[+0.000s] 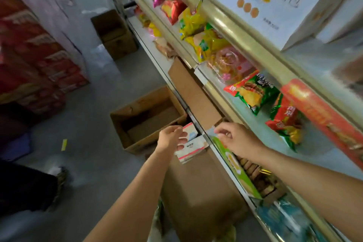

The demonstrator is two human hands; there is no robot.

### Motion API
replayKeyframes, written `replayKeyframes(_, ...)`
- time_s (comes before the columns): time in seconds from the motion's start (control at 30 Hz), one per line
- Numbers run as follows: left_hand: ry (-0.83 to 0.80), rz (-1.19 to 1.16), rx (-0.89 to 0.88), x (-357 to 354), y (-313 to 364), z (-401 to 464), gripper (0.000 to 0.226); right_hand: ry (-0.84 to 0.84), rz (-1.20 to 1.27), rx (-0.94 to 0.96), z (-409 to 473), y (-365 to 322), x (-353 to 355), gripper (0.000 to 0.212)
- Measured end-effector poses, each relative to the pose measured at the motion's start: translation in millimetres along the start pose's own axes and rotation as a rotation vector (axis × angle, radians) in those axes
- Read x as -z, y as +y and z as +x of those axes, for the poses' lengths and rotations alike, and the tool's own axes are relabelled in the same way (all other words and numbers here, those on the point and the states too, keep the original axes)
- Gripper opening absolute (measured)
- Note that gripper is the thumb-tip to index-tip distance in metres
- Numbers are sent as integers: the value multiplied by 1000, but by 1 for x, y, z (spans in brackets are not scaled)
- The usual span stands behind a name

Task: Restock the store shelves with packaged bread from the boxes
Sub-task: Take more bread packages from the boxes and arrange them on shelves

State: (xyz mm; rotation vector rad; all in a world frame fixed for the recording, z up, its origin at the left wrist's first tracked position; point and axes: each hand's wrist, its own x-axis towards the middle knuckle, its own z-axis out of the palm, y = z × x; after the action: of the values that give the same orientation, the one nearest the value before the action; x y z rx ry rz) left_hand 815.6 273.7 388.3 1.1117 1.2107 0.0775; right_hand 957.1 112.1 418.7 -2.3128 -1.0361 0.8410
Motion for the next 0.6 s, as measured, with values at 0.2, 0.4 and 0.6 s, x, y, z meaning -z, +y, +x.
replayKeyframes(0.2, -36, 154, 129, 13, -63, 93, 18, -82, 75, -185, 66, 56, -96, 16)
replayKeyframes(0.4, -91, 183, 322, 5, -131, 189, 12, -154, -60, -262, 127, 124, -183, 16)
replayKeyframes(0.6, -73, 412, 231, -9, -202, 251, 32, -167, -192, -203, 169, 186, -243, 24)
